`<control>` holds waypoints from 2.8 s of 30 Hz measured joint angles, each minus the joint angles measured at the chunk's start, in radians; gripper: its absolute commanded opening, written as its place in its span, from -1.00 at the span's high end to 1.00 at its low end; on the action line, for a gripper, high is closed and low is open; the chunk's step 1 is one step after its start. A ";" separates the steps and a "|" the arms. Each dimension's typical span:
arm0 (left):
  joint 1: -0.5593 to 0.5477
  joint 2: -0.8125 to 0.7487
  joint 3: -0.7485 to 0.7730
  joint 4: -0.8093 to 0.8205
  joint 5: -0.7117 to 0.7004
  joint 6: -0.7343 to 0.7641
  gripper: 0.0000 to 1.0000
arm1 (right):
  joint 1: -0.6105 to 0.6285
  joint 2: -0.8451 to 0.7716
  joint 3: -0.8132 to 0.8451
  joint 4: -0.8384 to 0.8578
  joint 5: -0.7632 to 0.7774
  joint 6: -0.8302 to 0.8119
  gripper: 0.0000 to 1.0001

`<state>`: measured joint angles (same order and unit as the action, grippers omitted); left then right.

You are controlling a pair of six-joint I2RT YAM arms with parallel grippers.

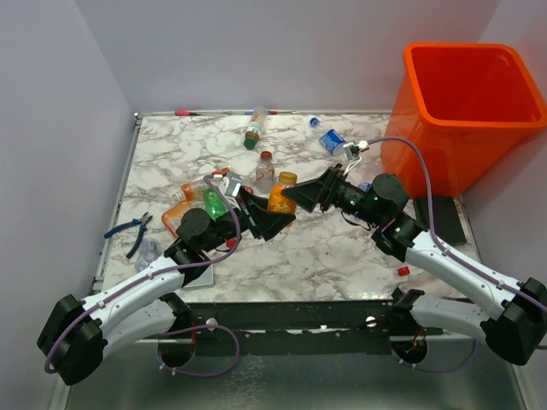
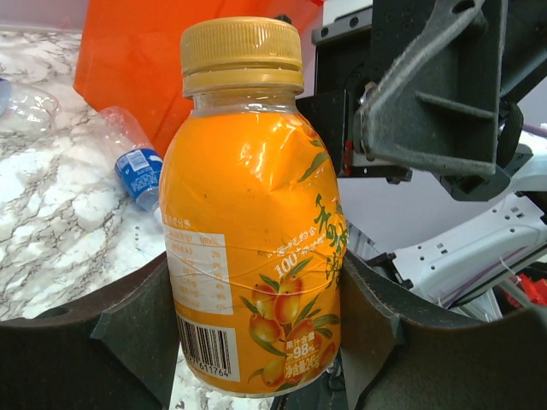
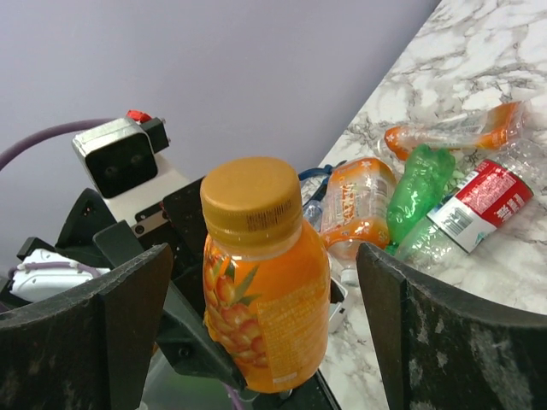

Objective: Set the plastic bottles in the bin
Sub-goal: Pick up the plastic bottle at the center of the board, then place the plastic bottle in the trash bin.

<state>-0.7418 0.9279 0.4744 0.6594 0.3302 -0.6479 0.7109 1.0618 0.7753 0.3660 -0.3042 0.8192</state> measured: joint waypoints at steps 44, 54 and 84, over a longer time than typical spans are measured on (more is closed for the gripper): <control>-0.005 -0.282 0.034 -0.381 -0.306 0.206 -0.98 | 0.204 -0.010 0.499 -0.446 0.736 -0.879 0.99; -0.005 -0.366 0.000 -0.472 -0.576 0.261 -0.98 | -0.114 0.175 0.853 -0.183 1.136 -1.199 0.99; -0.005 -0.258 0.019 -0.678 -0.818 0.225 -0.98 | -0.708 0.609 1.210 -0.580 1.169 -0.537 -0.99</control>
<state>-0.7471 0.6697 0.4938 -0.0189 -0.4881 -0.4232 0.0029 1.6707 1.9858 -0.2142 0.8650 0.2817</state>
